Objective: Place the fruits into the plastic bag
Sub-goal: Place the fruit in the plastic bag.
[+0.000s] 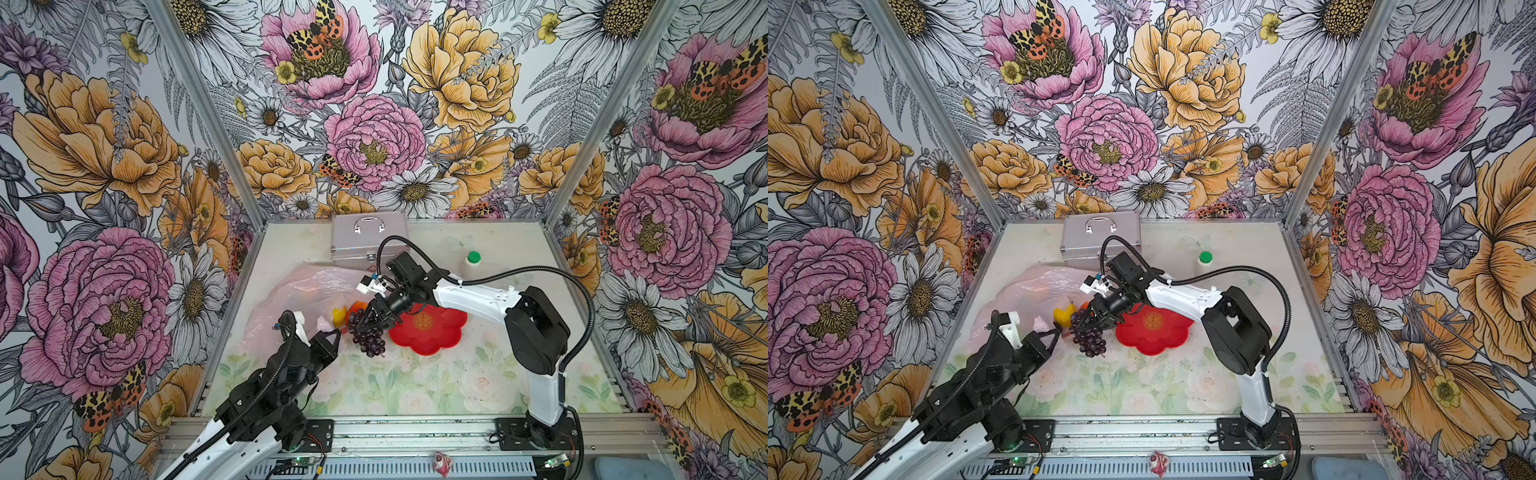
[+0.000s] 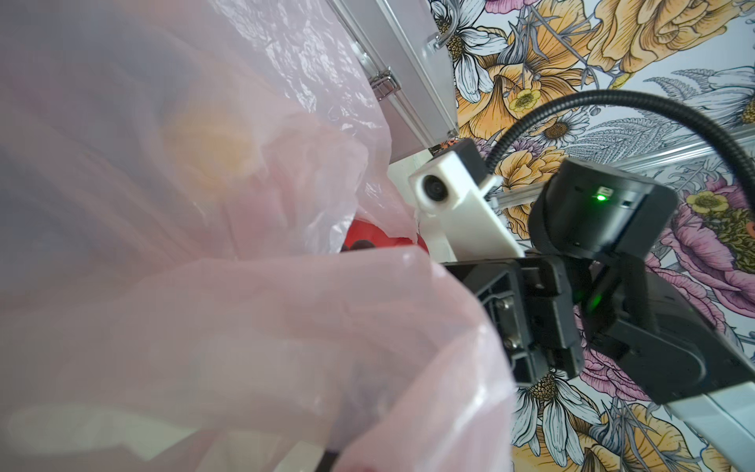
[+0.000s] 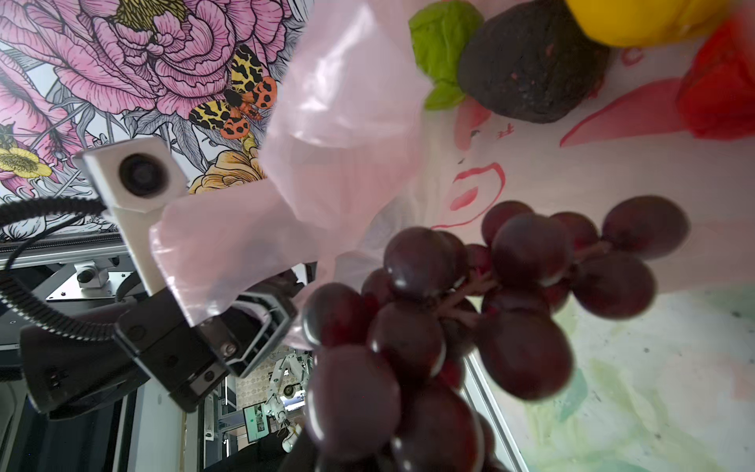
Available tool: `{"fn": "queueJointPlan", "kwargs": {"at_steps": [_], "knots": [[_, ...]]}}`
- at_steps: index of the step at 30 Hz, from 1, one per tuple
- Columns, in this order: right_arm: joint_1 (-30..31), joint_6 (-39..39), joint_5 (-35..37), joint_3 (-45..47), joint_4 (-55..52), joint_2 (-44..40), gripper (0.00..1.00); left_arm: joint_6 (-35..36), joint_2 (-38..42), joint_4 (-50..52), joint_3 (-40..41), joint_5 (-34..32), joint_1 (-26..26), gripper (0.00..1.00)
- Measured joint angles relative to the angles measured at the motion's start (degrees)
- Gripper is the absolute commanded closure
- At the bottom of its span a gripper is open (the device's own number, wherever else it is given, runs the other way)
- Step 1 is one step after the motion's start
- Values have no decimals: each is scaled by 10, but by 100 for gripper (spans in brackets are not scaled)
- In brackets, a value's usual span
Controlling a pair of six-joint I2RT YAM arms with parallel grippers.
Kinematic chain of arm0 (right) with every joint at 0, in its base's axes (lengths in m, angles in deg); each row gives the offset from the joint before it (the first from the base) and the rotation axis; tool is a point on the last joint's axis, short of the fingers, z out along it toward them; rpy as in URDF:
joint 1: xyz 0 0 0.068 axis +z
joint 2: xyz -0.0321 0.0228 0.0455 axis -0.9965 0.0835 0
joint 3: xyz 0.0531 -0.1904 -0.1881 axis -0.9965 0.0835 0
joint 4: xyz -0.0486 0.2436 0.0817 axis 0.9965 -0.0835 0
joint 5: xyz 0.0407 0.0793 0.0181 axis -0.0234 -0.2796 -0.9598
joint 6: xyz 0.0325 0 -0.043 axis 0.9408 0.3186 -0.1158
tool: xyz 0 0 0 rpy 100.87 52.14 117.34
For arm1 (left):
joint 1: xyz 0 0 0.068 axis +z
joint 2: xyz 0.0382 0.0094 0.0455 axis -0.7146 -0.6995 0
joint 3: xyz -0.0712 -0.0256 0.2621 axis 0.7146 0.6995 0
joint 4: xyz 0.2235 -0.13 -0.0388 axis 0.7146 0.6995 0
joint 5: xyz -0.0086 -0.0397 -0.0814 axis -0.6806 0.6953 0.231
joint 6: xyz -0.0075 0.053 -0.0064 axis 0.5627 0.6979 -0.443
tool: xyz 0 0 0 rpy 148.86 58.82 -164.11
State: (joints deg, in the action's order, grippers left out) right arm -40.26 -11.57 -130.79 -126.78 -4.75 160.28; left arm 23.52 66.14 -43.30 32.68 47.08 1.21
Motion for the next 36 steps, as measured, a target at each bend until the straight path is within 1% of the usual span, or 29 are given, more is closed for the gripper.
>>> {"fn": "queueJointPlan", "kwargs": {"at_steps": [4, 7, 14, 19, 23, 27, 33, 36], "knots": [[6, 4, -2, -24, -1, 30, 72, 24, -27, 0, -24, 7, -18, 100], [12, 14, 0, -51, -2, 49, 72, 51, -63, 0, -47, 24, -40, 100], [29, 38, 0, -124, -14, 90, 73, 105, -169, 0, -90, 36, -123, 100], [35, 56, 0, -161, -28, 113, 75, 126, -216, -1, -108, 36, -149, 100], [31, 78, 4, -211, -37, 134, 75, 130, -218, 0, -107, 37, -161, 100], [16, 97, 5, -263, -38, 150, 74, 123, -193, 1, -85, 37, -167, 100], [-2, 114, 9, -315, -38, 167, 74, 105, -157, 14, -74, 37, -168, 100], [-4, 125, 15, -327, -37, 180, 74, 100, -147, 14, -74, 34, -168, 100]]}}
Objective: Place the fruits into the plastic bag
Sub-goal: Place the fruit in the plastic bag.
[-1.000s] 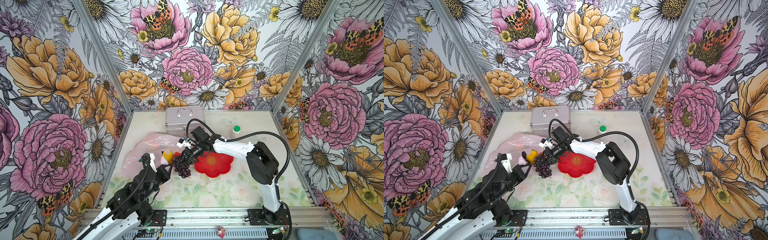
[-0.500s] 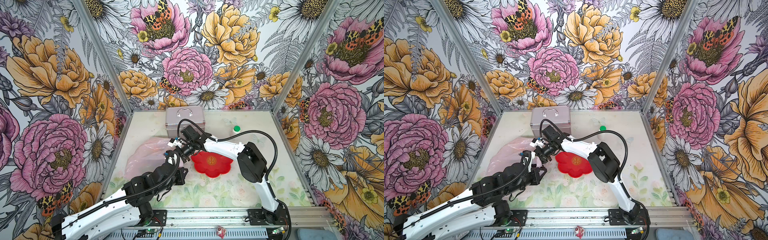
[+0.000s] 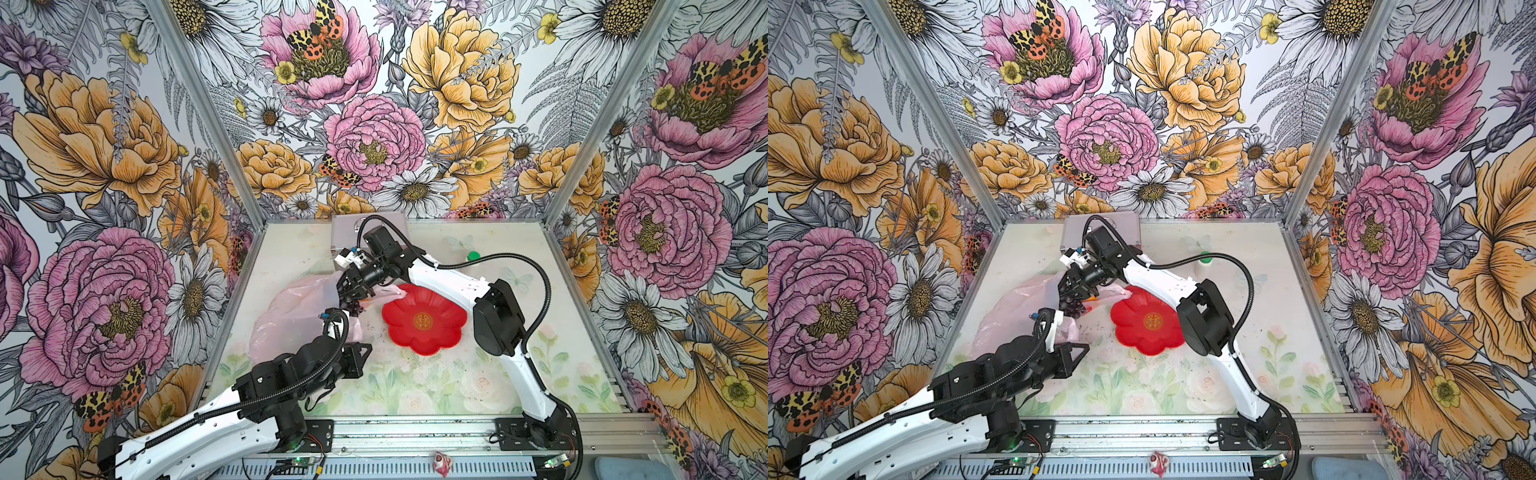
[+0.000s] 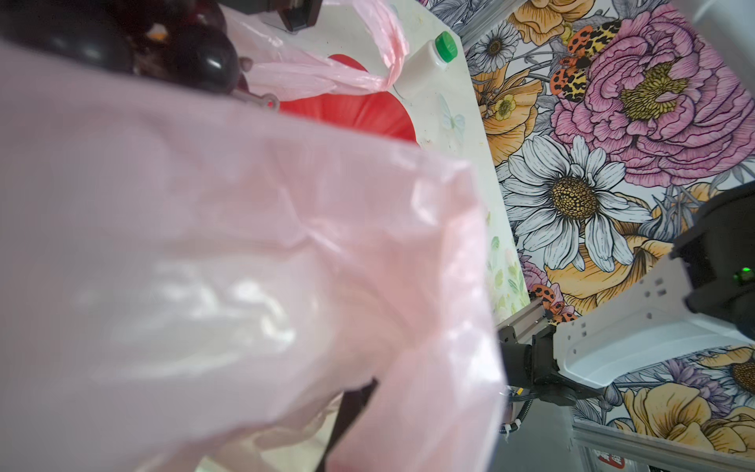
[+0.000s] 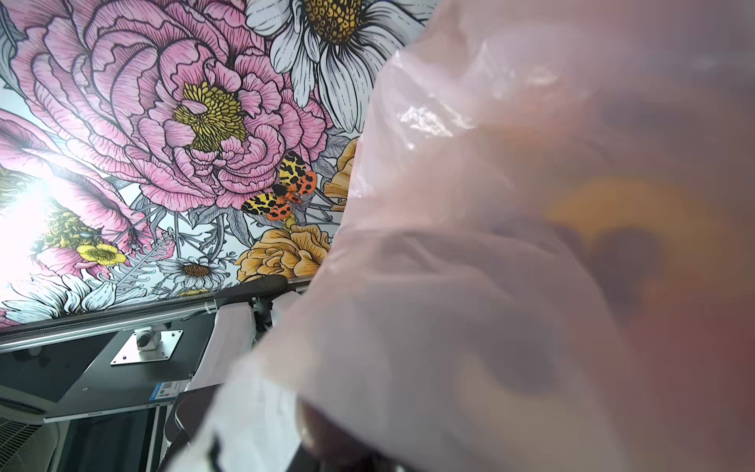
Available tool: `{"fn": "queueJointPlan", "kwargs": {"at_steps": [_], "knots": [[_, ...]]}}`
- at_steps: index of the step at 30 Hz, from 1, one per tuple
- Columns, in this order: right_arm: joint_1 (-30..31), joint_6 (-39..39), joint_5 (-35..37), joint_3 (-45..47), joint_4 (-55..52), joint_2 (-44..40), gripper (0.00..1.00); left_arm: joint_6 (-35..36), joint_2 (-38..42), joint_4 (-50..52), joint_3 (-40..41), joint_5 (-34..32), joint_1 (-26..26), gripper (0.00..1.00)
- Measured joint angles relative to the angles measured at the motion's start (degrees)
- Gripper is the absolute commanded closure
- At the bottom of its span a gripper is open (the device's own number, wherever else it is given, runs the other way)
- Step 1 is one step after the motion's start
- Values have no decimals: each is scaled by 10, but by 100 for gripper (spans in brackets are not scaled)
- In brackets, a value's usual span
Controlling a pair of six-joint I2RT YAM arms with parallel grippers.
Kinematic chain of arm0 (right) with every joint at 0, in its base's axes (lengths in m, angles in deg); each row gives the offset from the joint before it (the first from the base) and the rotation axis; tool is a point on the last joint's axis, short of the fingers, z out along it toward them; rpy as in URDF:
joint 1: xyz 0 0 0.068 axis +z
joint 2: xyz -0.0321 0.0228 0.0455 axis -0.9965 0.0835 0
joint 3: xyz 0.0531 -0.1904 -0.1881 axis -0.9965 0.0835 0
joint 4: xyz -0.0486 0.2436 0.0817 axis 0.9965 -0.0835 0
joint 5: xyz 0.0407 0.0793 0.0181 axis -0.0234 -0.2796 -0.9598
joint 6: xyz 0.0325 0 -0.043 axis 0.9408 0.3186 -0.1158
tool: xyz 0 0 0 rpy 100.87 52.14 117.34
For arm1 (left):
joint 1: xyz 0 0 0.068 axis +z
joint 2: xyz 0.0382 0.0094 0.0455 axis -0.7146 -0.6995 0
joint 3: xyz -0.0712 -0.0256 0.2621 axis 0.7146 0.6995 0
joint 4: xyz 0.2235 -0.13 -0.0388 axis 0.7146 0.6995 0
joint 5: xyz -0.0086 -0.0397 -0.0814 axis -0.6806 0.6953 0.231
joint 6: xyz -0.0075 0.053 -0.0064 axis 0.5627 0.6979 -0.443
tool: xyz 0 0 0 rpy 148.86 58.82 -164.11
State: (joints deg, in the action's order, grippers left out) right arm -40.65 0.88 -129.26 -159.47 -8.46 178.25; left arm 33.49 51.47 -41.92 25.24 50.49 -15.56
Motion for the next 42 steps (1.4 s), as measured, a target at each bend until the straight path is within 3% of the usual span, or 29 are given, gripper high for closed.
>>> {"fn": "queueJointPlan", "kwargs": {"at_steps": [8, 19, 27, 36, 39, 42], "knots": [[-6, 30, 42, 0, 0, 12, 74, -2, 16, 8, 0, 1, 33, 100], [-11, 73, 91, -7, -1, 15, 74, -34, 190, 54, -27, 5, 189, 100], [37, 72, 89, -7, 5, 20, 74, -45, 164, 42, -24, 20, 210, 100], [58, 69, 84, -4, 0, 38, 71, -24, 53, -26, -31, 72, 239, 100], [57, 74, 91, -65, -2, 74, 66, -14, 28, -40, -42, 87, 239, 100], [57, 89, 95, -151, 4, 120, 51, -10, 23, -49, -47, 96, 242, 100]]}}
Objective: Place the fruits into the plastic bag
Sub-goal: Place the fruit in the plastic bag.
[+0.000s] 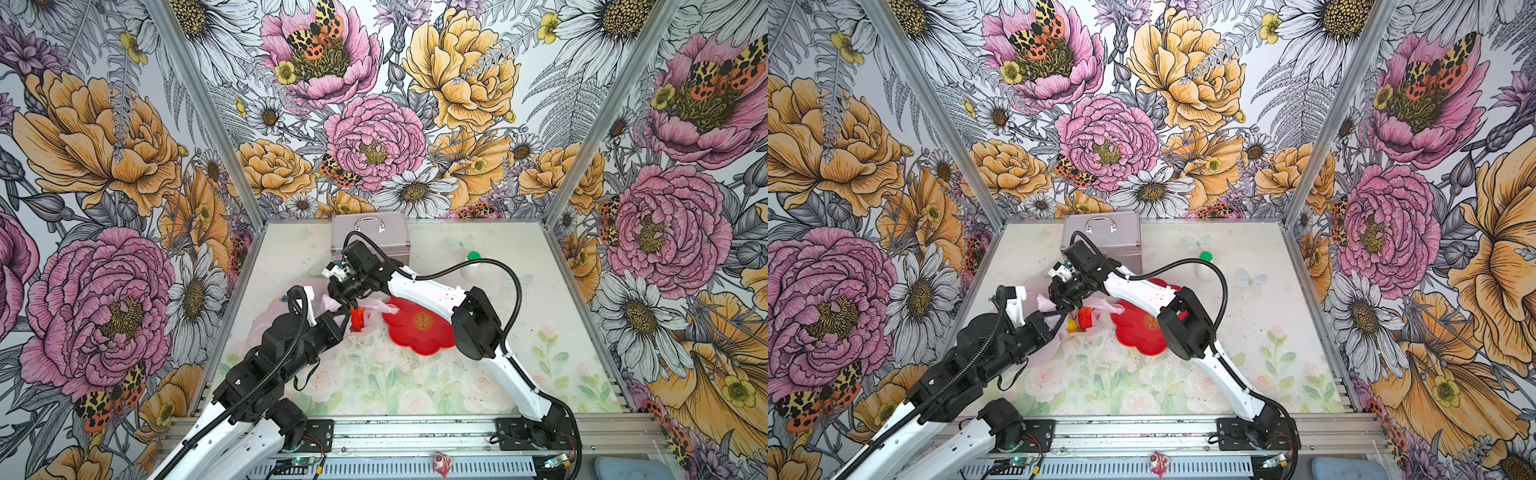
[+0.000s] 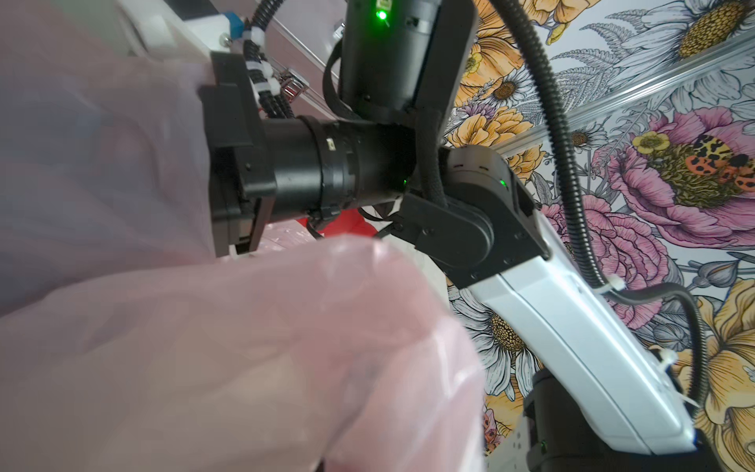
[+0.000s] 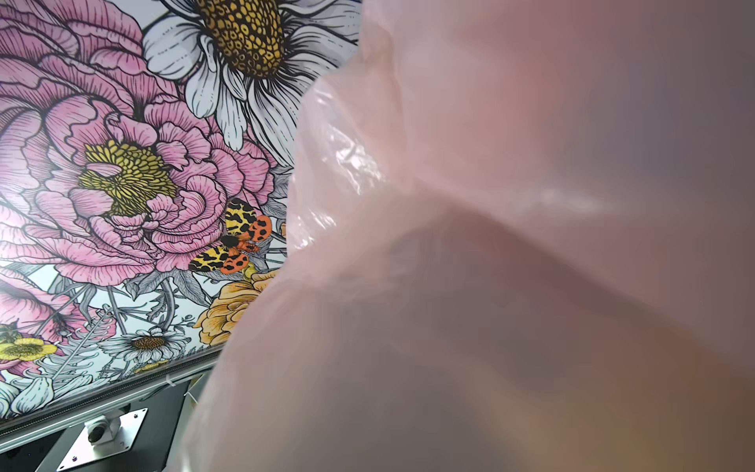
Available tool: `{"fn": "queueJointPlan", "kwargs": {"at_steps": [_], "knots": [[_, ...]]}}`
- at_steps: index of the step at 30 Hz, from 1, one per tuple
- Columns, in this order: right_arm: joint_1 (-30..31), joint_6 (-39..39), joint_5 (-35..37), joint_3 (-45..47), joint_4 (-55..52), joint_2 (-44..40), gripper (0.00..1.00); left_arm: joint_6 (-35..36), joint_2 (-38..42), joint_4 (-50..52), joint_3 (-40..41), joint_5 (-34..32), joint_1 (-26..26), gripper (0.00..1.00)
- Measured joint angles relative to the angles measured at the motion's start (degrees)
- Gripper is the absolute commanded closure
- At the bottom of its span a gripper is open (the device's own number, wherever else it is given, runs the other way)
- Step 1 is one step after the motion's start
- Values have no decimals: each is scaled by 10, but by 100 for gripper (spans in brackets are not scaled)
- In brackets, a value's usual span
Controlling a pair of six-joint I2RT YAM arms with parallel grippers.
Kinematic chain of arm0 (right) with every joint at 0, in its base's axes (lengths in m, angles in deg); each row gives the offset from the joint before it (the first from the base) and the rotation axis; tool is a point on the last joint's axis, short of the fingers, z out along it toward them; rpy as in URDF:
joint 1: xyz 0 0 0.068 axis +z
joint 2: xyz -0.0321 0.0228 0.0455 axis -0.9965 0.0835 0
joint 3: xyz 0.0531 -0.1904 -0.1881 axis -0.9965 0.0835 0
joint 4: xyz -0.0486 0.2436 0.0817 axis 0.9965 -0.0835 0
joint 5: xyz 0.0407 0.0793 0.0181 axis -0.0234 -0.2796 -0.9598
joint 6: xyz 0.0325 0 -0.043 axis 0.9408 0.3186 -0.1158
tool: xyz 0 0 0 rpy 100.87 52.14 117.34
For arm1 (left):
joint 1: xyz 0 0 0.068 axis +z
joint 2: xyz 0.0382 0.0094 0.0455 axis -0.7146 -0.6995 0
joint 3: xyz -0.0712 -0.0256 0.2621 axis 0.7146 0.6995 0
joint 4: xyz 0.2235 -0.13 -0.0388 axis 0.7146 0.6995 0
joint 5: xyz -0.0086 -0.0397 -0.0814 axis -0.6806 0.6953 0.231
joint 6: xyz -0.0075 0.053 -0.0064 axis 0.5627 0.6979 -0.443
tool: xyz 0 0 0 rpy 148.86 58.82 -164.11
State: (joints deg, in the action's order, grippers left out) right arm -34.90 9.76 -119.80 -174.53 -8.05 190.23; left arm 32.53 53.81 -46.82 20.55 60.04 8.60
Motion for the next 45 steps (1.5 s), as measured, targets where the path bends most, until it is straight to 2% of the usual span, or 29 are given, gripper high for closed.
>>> {"fn": "queueJointPlan", "kwargs": {"at_steps": [2, 4, 7, 12, 14, 15, 23, 27, 33, 39, 45], "knots": [[3, 19, -1, -57, 16, 33, 38, 0, 3, -3, -1, 4, 5, 100], [9, 39, -3, -104, 31, 60, 29, 0, 7, -4, -1, 6, 9, 100], [20, 65, -6, -141, 50, 86, 26, -1, 16, -3, -1, 6, 10, 100], [29, 78, -12, -142, 55, 91, 21, -1, 42, 0, -1, 5, 16, 100], [30, 77, -16, -137, 60, 91, 3, -3, 52, 2, 0, 4, 17, 100], [30, 79, -17, -132, 62, 90, 1, -5, 56, 3, 1, 3, 17, 100], [15, 58, -15, -26, 61, 55, 0, -6, 80, 24, 5, -10, 24, 100], [3, 28, -1, 57, 52, -7, 1, -8, 95, 54, 4, -25, 25, 100], [-10, -5, 6, 128, 50, -113, 1, -26, 116, 134, -14, -82, 27, 100], [-18, -49, 9, 140, 15, -153, 1, -46, 143, 170, -17, -123, 28, 100], [-18, -130, 54, 140, -78, -158, 1, -51, 144, 183, -17, -131, 28, 100]]}}
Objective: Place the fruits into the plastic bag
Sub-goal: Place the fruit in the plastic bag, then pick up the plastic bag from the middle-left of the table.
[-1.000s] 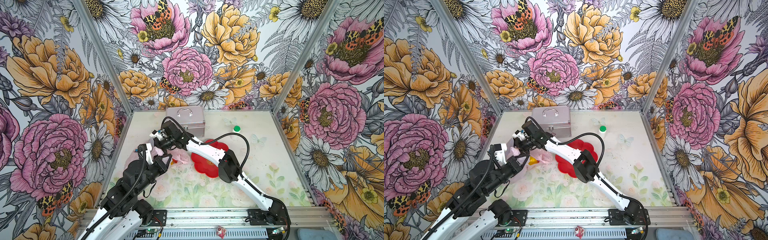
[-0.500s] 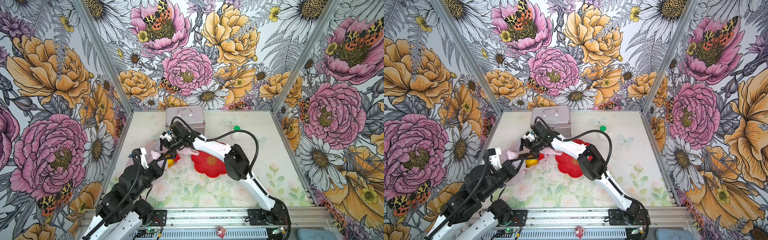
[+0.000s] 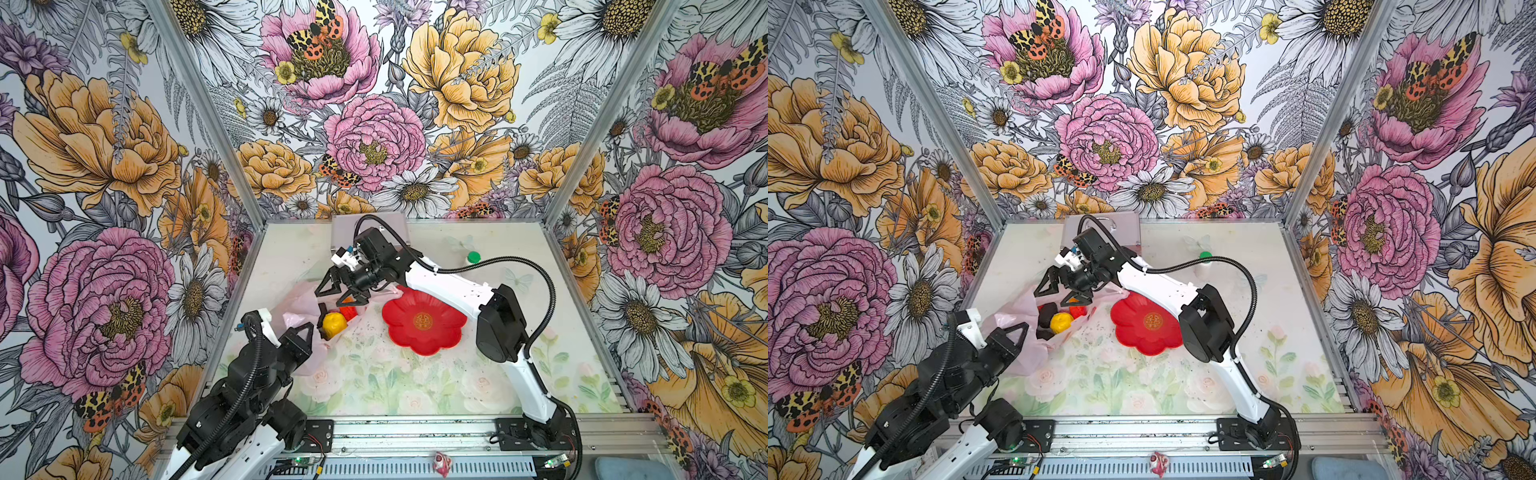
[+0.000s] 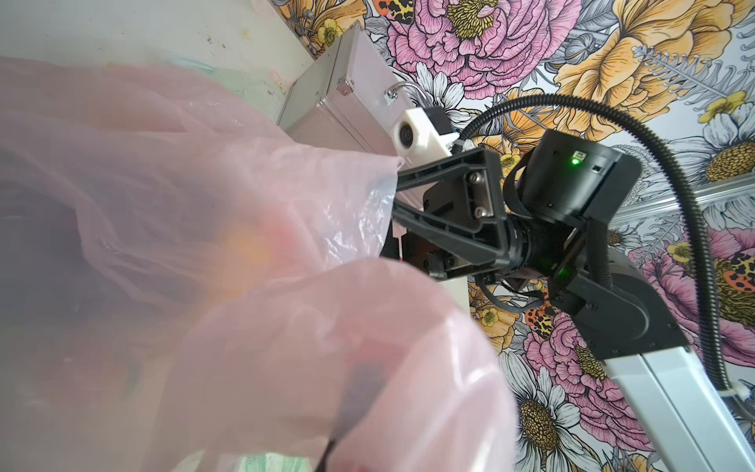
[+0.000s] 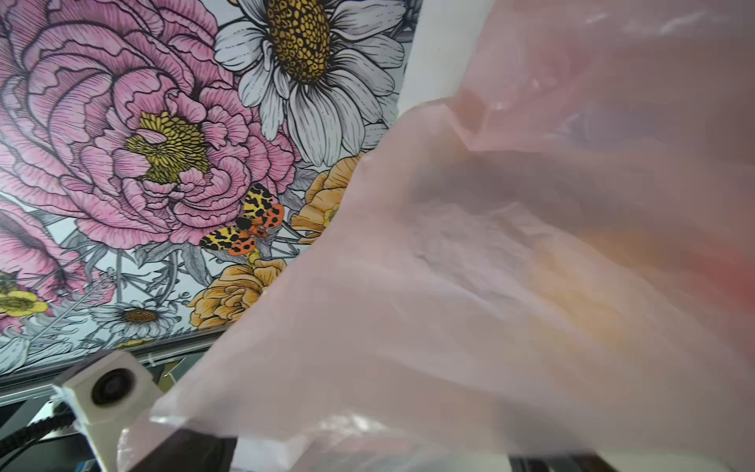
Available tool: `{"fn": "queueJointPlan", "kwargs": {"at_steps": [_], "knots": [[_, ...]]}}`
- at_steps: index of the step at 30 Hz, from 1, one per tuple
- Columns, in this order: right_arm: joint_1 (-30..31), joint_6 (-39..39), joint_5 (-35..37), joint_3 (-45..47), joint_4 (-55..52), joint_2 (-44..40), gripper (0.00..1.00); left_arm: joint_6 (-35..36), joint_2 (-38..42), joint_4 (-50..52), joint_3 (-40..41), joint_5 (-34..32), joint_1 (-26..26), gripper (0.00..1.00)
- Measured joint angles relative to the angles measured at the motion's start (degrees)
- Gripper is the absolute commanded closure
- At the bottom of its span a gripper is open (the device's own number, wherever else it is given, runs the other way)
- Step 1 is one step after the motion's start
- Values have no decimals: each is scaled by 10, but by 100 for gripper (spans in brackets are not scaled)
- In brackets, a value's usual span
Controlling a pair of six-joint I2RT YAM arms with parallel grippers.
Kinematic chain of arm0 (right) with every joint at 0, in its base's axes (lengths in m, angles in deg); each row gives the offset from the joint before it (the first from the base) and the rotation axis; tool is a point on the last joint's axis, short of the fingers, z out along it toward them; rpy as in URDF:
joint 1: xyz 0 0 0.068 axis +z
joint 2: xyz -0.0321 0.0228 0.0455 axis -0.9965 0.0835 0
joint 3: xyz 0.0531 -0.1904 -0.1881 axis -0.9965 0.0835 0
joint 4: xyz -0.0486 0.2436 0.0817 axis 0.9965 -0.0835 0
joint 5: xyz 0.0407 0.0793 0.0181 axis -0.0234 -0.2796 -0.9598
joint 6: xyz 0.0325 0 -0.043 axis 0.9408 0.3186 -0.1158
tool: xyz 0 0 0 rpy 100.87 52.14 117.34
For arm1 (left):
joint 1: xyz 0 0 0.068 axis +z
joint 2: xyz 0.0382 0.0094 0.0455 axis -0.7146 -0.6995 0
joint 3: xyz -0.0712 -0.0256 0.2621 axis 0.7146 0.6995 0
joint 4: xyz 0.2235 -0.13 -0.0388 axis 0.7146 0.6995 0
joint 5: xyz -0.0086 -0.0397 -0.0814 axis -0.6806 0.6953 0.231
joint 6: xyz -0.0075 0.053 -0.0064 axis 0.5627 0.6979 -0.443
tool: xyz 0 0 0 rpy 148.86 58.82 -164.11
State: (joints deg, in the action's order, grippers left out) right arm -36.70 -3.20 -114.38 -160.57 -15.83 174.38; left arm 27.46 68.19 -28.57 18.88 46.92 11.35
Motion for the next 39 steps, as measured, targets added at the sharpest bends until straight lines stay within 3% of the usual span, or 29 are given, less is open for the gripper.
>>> {"fn": "queueJointPlan", "kwargs": {"at_steps": [5, 9, 13, 17, 25, 37, 39], "knots": [[0, -71, 37, 18, -44, -53, 1, 0, 1, 4, -1, -4, 0, 100], [1, -146, 76, 68, -62, -151, 1, 0, 2, 6, -5, -9, 0, 100], [0, -249, 163, 113, -102, -249, 1, 1, 1, 6, -6, -12, 0, 100], [-1, -346, 266, 150, -154, -292, 2, 4, 1, 7, -9, -12, 0, 100], [9, -475, 411, 237, -217, -242, 6, 11, -11, 12, -21, -12, 0, 100], [47, -526, 461, 209, -215, -162, 15, 17, -16, 24, -32, -12, 1, 100], [51, -528, 468, 208, -215, -149, 21, 17, -14, 30, -32, -12, 1, 100]]}}
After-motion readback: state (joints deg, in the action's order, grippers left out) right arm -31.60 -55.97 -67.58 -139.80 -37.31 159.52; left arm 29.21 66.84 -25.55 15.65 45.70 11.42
